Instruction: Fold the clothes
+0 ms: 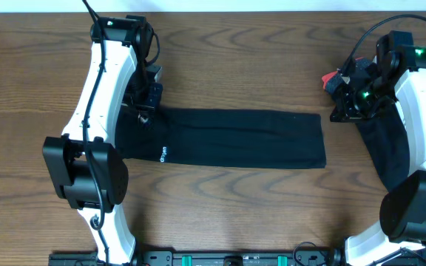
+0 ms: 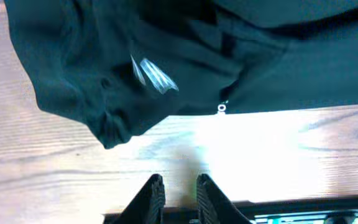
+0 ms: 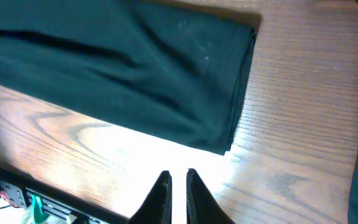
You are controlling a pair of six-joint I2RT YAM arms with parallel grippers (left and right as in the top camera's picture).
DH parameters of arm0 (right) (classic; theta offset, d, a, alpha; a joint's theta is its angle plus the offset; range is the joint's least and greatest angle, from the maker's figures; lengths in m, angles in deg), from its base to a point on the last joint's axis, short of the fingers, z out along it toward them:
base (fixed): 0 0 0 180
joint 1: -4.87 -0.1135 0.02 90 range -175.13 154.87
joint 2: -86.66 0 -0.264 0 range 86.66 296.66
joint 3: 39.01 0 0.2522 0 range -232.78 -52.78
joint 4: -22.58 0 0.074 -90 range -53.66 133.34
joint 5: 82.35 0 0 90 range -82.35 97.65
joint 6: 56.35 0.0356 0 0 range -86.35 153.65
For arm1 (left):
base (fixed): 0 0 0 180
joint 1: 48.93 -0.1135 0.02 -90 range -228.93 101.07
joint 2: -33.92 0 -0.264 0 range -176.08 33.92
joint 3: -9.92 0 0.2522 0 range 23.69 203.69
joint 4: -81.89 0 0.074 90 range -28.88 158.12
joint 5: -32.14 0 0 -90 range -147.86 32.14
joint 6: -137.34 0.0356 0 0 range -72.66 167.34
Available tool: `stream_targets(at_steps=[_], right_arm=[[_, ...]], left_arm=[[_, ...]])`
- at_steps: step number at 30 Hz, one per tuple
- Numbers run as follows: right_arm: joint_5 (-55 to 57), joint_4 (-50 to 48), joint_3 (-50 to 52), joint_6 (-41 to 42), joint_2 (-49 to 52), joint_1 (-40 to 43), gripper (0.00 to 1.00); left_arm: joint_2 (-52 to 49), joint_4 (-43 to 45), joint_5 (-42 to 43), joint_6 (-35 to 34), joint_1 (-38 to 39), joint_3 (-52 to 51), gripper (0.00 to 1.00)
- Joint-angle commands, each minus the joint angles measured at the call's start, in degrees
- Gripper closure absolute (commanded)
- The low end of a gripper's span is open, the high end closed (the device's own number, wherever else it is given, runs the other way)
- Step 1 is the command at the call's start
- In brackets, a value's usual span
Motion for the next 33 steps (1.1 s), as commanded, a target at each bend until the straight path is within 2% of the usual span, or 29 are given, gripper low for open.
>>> stream_targets(at_steps=[1, 3, 4, 5, 8, 13, 15, 20, 24, 27, 29, 30, 33], right_arm=[[0.4, 0.9, 0.0, 0.0, -0.4, 0.0, 0.84], [1.2, 1.7, 0.0, 0.0, -0.4, 0.0, 0.8], [1.4, 1.8, 0.0, 0.0, -0.4, 0.0, 0.75], [1.4, 1.7, 0.0, 0.7, -0.4, 0.0, 0.7], [0.8, 0.5, 0.0, 3.0, -0.4, -0.2, 0.69], [0.8, -2.1, 0.5, 3.0, -0.4, -1.6, 0.56], [0.8, -3.1, 0.9, 3.2, -0.4, -2.4, 0.55], [0.8, -5.2, 2.1, 3.5, -0.4, -3.4, 0.53], [0.7, -5.4, 2.7, 3.5, -0.4, -3.4, 0.52], [0.7, -5.4, 2.8, 3.5, -0.4, -3.4, 0.53], [0.8, -5.4, 2.8, 3.5, -0.4, -3.4, 0.53], [0.8, -5.4, 2.8, 3.5, -0.4, -3.4, 0.53], [0.8, -5.6, 2.8, 3.5, -0.4, -3.4, 0.53]], left_arm=[[0.5, -0.7, -0.7, 0.5, -0.1, 0.1, 0.78], [0.5, -0.8, -0.7, 0.5, -0.3, 0.1, 0.78], [0.5, -0.8, -0.7, 0.5, -0.3, 0.1, 0.78], [0.5, -0.7, -0.7, 0.5, -0.3, 0.1, 0.74], [0.5, 1.4, -0.6, -1.5, -0.3, 0.0, 0.65], [0.5, 5.1, -0.2, -5.9, -0.3, -3.7, 0.61], [0.5, 8.4, -0.2, -8.4, -0.3, -7.1, 0.57], [0.5, 20.7, -0.2, -12.7, -0.5, -16.4, 0.57], [0.5, 26.9, -0.3, -14.4, -0.5, -20.5, 0.57], [0.4, 28.3, -0.7, -14.4, -0.5, -22.4, 0.63], [0.4, 27.5, -0.7, -14.4, -0.5, -23.3, 0.81], [0.4, 26.3, -0.7, -14.4, -0.5, -23.6, 0.93], [0.7, 21.8, -0.9, -14.5, -0.6, -23.6, 0.94]])
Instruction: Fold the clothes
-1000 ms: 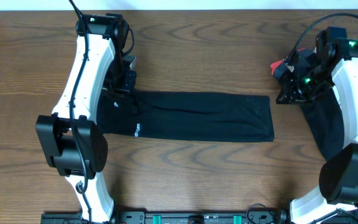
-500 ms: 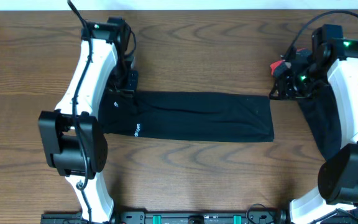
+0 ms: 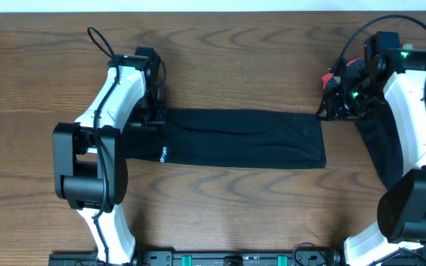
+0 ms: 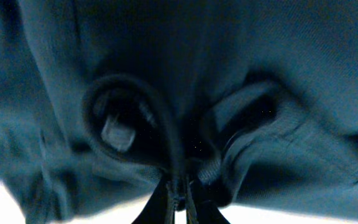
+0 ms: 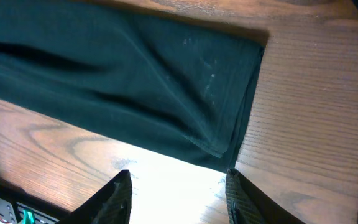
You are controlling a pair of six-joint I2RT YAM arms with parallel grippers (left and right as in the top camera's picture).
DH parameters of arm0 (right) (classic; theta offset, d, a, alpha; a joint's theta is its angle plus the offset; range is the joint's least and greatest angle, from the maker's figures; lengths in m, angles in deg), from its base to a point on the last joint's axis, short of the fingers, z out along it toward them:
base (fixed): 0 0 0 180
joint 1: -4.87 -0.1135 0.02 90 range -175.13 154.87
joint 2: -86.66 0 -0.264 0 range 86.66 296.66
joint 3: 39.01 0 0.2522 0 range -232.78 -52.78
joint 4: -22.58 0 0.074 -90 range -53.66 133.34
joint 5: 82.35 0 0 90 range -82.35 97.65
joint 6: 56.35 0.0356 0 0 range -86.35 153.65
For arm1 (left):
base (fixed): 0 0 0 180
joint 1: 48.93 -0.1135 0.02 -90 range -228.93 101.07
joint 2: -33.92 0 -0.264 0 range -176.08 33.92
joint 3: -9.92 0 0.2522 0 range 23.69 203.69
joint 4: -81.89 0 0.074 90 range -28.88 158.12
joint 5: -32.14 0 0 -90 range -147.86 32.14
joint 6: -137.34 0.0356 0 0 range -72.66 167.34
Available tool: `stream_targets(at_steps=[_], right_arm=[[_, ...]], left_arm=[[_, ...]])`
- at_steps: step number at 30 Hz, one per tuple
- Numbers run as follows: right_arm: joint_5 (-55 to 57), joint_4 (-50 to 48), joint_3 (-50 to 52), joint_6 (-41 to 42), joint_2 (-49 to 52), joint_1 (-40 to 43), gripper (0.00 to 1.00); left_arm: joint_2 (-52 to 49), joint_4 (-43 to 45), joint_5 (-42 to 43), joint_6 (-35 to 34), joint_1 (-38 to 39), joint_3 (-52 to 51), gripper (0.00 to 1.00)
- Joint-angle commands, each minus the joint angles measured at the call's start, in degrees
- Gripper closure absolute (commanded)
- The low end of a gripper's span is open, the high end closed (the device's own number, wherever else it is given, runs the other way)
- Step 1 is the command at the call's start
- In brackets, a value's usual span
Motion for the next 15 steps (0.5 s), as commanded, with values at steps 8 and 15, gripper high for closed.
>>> stream_targets(at_steps=[8, 15], right_arm=[[-0.2, -0.9, 0.3, 0.6, -0.4, -0.3, 0.53], [-0.2, -2.1, 0.3, 0.6, -0.4, -0.3, 0.53]], left_arm=[[5.3, -9.9, -6.6, -12.5, -5.5, -0.3, 0.94], [6.5, -13.5, -6.6, -13.1, -10.8, -0.4, 0.74]])
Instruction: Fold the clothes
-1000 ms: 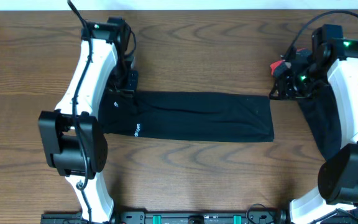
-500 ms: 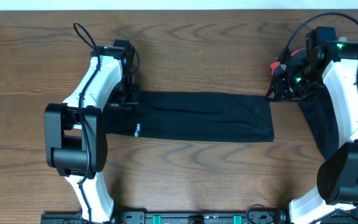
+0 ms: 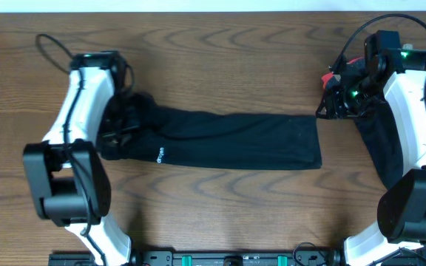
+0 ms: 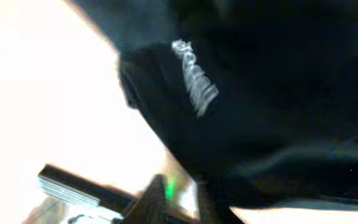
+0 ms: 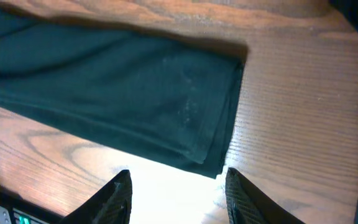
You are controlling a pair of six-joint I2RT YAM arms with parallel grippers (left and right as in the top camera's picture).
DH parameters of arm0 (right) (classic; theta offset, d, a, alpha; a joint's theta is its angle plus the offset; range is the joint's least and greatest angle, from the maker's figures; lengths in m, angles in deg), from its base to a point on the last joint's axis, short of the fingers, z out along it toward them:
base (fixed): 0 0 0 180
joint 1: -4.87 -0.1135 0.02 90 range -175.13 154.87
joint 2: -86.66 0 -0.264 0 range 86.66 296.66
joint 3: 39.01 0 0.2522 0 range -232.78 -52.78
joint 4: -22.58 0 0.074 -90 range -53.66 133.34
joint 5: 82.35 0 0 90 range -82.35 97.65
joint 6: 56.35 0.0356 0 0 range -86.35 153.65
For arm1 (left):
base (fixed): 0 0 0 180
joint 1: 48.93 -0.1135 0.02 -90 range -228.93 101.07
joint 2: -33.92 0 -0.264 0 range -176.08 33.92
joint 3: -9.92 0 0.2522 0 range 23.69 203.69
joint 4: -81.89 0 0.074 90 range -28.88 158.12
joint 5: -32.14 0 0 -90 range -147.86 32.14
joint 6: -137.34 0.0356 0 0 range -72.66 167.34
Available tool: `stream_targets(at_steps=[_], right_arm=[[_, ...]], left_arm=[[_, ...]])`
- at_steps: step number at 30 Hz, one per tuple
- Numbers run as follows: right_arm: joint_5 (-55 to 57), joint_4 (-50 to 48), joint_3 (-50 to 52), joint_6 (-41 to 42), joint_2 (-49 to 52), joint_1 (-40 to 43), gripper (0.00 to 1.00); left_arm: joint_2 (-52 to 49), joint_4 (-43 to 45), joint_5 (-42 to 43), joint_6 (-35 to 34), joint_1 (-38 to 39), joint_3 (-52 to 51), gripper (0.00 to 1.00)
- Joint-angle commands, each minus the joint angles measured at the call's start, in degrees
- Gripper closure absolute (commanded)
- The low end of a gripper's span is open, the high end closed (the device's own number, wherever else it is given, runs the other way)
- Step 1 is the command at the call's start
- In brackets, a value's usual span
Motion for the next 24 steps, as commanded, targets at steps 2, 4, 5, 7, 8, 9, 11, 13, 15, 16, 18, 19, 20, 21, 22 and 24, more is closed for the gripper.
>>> stream_targets(at_steps=[2, 4, 5, 7, 8, 9, 11, 13, 15, 16, 18, 19, 20, 21, 22, 24], right_arm=[[-0.2, -0.9, 0.3, 0.6, -0.4, -0.3, 0.51], [-0.2, -1.2, 0.3, 0.6, -0.4, -0.3, 0.51], [-0.2, -1.2, 0.3, 0.6, -0.4, -0.3, 0.51], [-0.2, -1.2, 0.3, 0.6, -0.4, -0.3, 0.5], [-0.2, -1.2, 0.3, 0.6, -0.4, -0.3, 0.5], [-0.2, -1.2, 0.3, 0.6, -0.4, -0.3, 0.5], [-0.2, -1.4, 0.3, 0.7, -0.4, -0.3, 0.49], [-0.2, -1.9, 0.3, 1.5, -0.4, -0.3, 0.49], [-0.3, -2.3, 0.4, 2.8, -0.4, -0.4, 0.49], [-0.3, -2.5, 0.4, 2.8, -0.4, -0.4, 0.49], [-0.3, -2.4, 0.4, 2.8, -0.4, -0.4, 0.49], [-0.3, -2.4, 0.4, 2.8, -0.4, -0.4, 0.49], [-0.3, -2.4, 0.4, 2.8, -0.4, -0.4, 0.49], [-0.3, -2.4, 0.4, 2.8, -0.4, -0.4, 0.49], [-0.3, -2.4, 0.4, 2.8, -0.4, -0.4, 0.49], [-0.3, -2.2, 0.4, 2.8, -0.4, -0.4, 0.49]], left_arm=[[0.1, -1.4, -1.5, -1.6, -1.2, -0.3, 0.69], [0.1, -1.4, -1.5, -1.6, -1.2, -0.3, 0.61], [0.1, -1.4, -1.5, -1.6, -1.2, -0.3, 0.6], [0.1, -1.1, -1.5, -1.6, -1.2, -0.3, 0.6], [0.1, -0.9, -1.5, -1.6, -1.2, -0.3, 0.6], [0.1, -0.4, -1.4, -1.6, -1.2, -0.3, 0.6], [0.1, 1.2, 0.0, -1.6, -1.1, -0.3, 0.61], [0.1, 3.0, 3.7, -0.2, -1.0, -0.3, 0.61], [0.1, 4.5, 8.9, 3.3, -0.4, -0.3, 0.61], [0.1, 5.0, 10.9, 4.8, 0.2, -0.3, 0.61], [0.1, 5.7, 12.0, 6.1, 2.2, -0.3, 0.62], [0.1, 6.4, 12.0, 7.1, 3.2, -0.4, 0.61], [0.1, 7.5, 12.0, 7.8, 4.2, -0.7, 0.61], [0.1, 9.4, 11.7, 8.2, 5.4, -1.4, 0.61], [0.1, 10.8, 11.0, 8.1, 6.2, -1.9, 0.62], [0.1, 15.5, 7.5, 8.1, 7.8, -4.3, 0.62]])
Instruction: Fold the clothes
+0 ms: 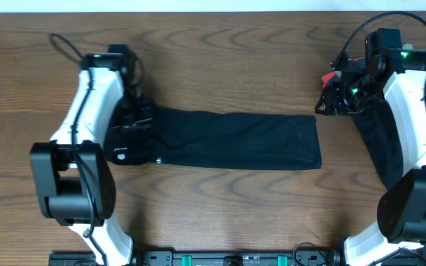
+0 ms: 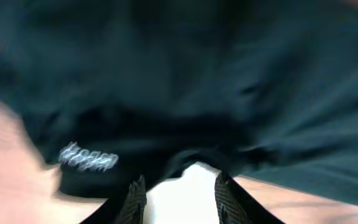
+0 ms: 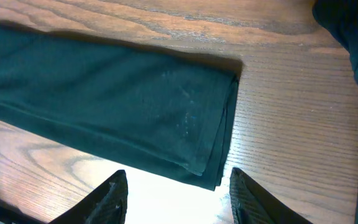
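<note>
Black trousers (image 1: 235, 140), folded lengthwise, lie flat across the middle of the table. The waist end with a white logo (image 2: 86, 158) is on the left. My left gripper (image 1: 130, 127) hovers just over that waist end. In the left wrist view the gripper (image 2: 179, 198) is open, with bare table between the fingers. My right gripper (image 1: 327, 104) sits by the far corner of the leg end (image 3: 216, 130). It (image 3: 180, 199) is wide open and empty above the wood.
A second dark garment (image 1: 381, 151) lies at the right under the right arm; it also shows at the right wrist view's edge. A small red object (image 1: 331, 76) sits behind the right gripper. The table is brown wood (image 1: 228, 59).
My left gripper was closed in the bunched waist end, pulled out to the left. Now it is open, slightly further right, and the waist end lies flat. The right gripper stays open in place.
Both grippers were first shut and empty, one near each end of the trousers. Then the left was shut in the waist cloth and the right stood open. The waist end was then further left and bunched; now it is let go and flat.
</note>
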You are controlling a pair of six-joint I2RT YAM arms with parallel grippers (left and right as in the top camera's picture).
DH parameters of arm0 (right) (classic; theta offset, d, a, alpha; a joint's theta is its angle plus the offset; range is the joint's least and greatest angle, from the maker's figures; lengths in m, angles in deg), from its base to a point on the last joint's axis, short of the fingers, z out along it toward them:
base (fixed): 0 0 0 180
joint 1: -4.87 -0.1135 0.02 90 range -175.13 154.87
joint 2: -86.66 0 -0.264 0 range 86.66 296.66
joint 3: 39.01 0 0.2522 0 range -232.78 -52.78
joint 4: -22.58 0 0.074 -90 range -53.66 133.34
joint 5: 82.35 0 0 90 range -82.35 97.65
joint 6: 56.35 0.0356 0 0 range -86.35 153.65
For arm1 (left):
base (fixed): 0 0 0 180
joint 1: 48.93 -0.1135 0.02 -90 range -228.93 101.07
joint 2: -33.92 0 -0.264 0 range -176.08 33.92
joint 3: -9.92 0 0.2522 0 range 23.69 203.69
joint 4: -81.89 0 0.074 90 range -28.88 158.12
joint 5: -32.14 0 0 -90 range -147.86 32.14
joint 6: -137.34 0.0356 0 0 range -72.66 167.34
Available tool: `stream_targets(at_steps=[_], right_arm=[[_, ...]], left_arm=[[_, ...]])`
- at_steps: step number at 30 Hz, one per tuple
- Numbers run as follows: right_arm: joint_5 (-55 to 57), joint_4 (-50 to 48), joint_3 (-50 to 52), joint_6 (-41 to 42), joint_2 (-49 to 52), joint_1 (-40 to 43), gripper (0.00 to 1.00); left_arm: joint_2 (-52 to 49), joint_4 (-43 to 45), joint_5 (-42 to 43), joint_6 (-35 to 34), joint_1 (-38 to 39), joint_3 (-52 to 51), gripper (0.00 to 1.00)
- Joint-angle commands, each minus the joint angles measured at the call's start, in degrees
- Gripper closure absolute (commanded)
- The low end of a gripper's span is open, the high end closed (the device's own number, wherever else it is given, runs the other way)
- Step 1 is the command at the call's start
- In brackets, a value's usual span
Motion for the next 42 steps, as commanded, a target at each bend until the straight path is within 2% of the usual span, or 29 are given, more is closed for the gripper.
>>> stream_targets(at_steps=[1, 5, 8, 12, 17, 21, 25, 28, 32, 35, 42], right_arm=[[-0.3, 0.3, 0.3, 1.1, -0.4, -0.4, 0.49], [-0.3, 0.7, 0.3, 1.1, -0.4, -0.4, 0.5], [-0.3, 0.7, 0.3, 1.1, -0.4, -0.4, 0.5], [-0.3, 0.9, 0.3, 1.1, -0.4, -0.4, 0.5], [-0.3, 0.6, 0.3, 1.1, -0.4, -0.4, 0.5], [-0.3, 0.7, 0.3, 1.5, -0.4, -0.4, 0.5], [-0.3, 0.7, 0.3, 2.4, -0.4, -0.4, 0.5], [-0.3, 0.7, 0.5, 2.6, -0.4, -0.4, 0.42], [-0.3, 0.2, 1.9, 3.0, -0.4, -0.4, 0.35], [-0.3, -1.1, 4.3, 3.5, -0.4, -0.7, 0.34], [-0.3, -6.3, 12.3, 4.5, -0.4, -1.7, 0.36]], left_arm=[[0.1, 4.5, -3.1, 2.3, 2.4, -4.1, 0.66], [0.0, 11.0, -3.3, 2.2, 3.7, -9.7, 0.81], [-0.2, 9.9, -1.0, 2.0, 4.2, -12.0, 0.93], [0.1, 2.4, 7.0, 2.0, 4.8, -12.1, 0.94], [1.6, -1.2, 8.2, 2.0, 5.4, -11.1, 0.94], [3.5, -0.1, 4.9, 2.0, 4.7, -9.8, 0.88], [4.3, 2.3, 1.6, 2.0, 2.7, -8.8, 0.75], [4.3, 6.7, -2.5, 2.1, 0.4, -8.8, 0.67], [4.1, 13.0, -3.1, 3.4, -2.3, -8.8, 0.55], [3.3, 17.0, -3.1, 4.9, -3.6, -8.8, 0.51], [1.6, 23.1, -3.5, 6.5, -4.2, -8.8, 0.51]])
